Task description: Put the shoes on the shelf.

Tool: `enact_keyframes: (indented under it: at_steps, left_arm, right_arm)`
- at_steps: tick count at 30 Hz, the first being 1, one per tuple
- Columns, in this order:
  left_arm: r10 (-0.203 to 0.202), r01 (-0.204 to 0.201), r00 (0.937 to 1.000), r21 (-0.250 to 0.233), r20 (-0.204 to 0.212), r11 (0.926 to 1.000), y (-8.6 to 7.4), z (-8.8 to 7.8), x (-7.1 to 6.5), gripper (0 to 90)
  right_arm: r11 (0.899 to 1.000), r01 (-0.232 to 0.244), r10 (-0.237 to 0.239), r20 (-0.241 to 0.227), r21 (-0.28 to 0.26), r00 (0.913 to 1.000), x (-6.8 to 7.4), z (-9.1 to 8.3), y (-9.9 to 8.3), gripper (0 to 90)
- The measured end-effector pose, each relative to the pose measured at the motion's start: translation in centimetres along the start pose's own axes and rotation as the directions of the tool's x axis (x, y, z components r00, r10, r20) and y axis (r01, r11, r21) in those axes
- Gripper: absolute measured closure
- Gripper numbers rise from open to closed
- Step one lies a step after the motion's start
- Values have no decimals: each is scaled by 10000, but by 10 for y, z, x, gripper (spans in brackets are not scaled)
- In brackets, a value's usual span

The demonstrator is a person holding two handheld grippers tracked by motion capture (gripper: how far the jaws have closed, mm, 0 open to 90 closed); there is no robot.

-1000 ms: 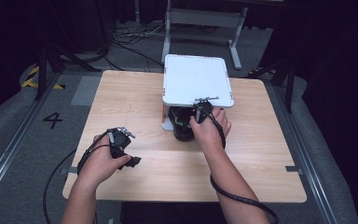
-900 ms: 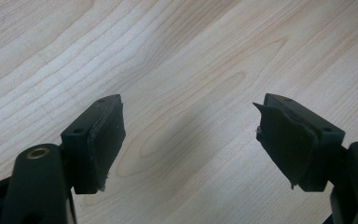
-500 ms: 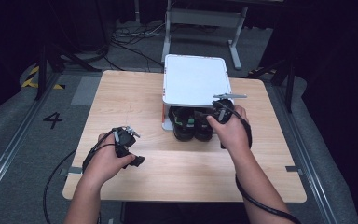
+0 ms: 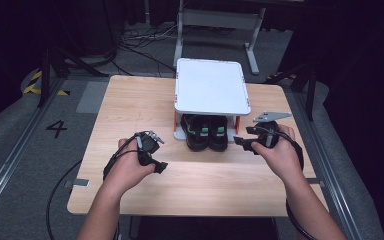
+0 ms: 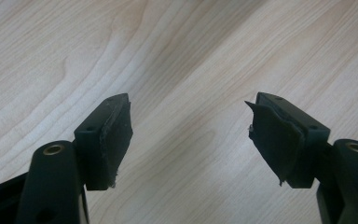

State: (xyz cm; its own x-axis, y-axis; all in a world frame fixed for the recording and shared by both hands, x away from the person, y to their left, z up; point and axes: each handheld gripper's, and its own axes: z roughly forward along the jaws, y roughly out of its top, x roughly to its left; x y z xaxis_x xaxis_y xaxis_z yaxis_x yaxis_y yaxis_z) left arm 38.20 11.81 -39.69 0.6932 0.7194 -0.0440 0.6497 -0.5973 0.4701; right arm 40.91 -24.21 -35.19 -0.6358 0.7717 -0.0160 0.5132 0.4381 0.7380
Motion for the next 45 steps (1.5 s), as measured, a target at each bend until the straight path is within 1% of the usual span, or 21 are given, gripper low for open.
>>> enact_keyframes:
  at_steps: [4, 5, 7, 10, 11, 14, 17, 19, 21, 23, 26, 28, 30, 33, 35, 37, 38, 39, 41, 43, 45]
  left_arm:
    - [71, -70, 10000, -383, 30, 9992, 3, 2, -4, 312]
    - [79, -74, 9999, -455, 99, 9989, 5, 3, -7, 323]
    - [25, -15, 9998, -577, 174, 9983, 7, 6, -9, 318]
    - [-81, 106, 9992, -638, 393, 9979, 9, 8, -12, 369]
    - [-196, 256, 9968, -779, 769, 9966, 10, 11, -15, 388]
    - [-616, 754, 9902, -1081, 1256, 9913, 12, 14, -19, 409]
    - [-553, 677, 9916, -1056, 1170, 9921, 13, 17, -21, 420]
    - [-575, 703, 9922, -1161, 1104, 9907, 14, 19, -23, 421]
    - [-558, 710, 9934, -1552, 1002, 9853, 15, 20, -25, 438]
    - [-530, 759, 9918, -2016, 1167, 9765, 17, 24, -29, 452]
    - [-174, 430, 9930, -2194, 1172, 9747, 19, 32, -36, 457]
    - [-240, 488, 9921, -2028, 1230, 9780, 21, 37, -40, 484]
    - [-218, 370, 9958, -1739, 884, 9841, 24, 41, -42, 493]
    - [-111, 235, 9981, -2100, 600, 9774, 30, 50, -42, 537]
    - [106, -28, 9994, -2270, 334, 9739, 34, 56, -41, 588]
    - [-24, 98, 9995, -2376, 315, 9713, 38, 61, -41, 641]
    - [-138, 246, 9990, -2581, 436, 9658, 41, 64, -41, 657]
    - [-165, 266, 9990, -2626, 409, 9645, 43, 66, -41, 675]
    - [-291, 423, 9981, -2645, 536, 9635, 47, 71, -40, 702]
    - [-128, 255, 9985, -2415, 539, 9701, 50, 78, -43, 699]
    - [-127, 275, 9979, -2403, 627, 9703, 52, 84, -47, 700]
  right_arm:
    - [9999, 73, -75, -213, -68, 9997, -2, -6, -11, 297]
    - [9999, 122, -120, -357, 54, 9993, -4, -8, -19, 248]
    - [9998, 182, -178, -367, 114, 9992, -4, -7, -23, 243]
    - [9991, 343, -330, -498, 264, 9982, 0, -3, -32, 325]
    - [9987, 370, -348, -625, 344, 9974, 1, -2, -34, 359]
    - [9982, 459, -416, -1046, 385, 9936, 4, 3, -42, 456]
    - [9997, 220, -202, -1267, 126, 9917, 7, 6, -48, 467]
    - [10000, 11, -15, -1071, -35, 9942, 10, 8, -52, 476]
    - [9998, 154, -169, -1033, -153, 9945, 13, 11, -56, 501]
    - [9999, 23, -37, -1028, -129, 9947, 14, 15, -61, 554]
    - [9999, -64, 55, -931, -100, 9956, 17, 24, -67, 596]
    - [9997, 53, -74, -972, -217, 9952, 19, 29, -70, 640]
    - [9995, -46, 12, -1025, -327, 9947, 19, 35, -71, 677]
    - [9992, -147, 111, -947, -381, 9954, 17, 43, -70, 722]
    - [9987, -260, 218, -925, -441, 9955, 16, 50, -69, 757]
    - [9985, -305, 260, -976, -452, 9949, 15, 56, -69, 780]
    - [9983, -350, 303, -989, -456, 9946, 15, 60, -69, 789]
    - [9983, -360, 311, -1008, -468, 9944, 15, 64, -69, 796]
    - [9985, -340, 295, -1004, -429, 9945, 14, 70, -70, 804]
    - [9987, -316, 273, -1029, -404, 9943, 13, 76, -70, 811]
    - [9986, -372, 331, -1036, -379, 9941, 11, 80, -71, 820]
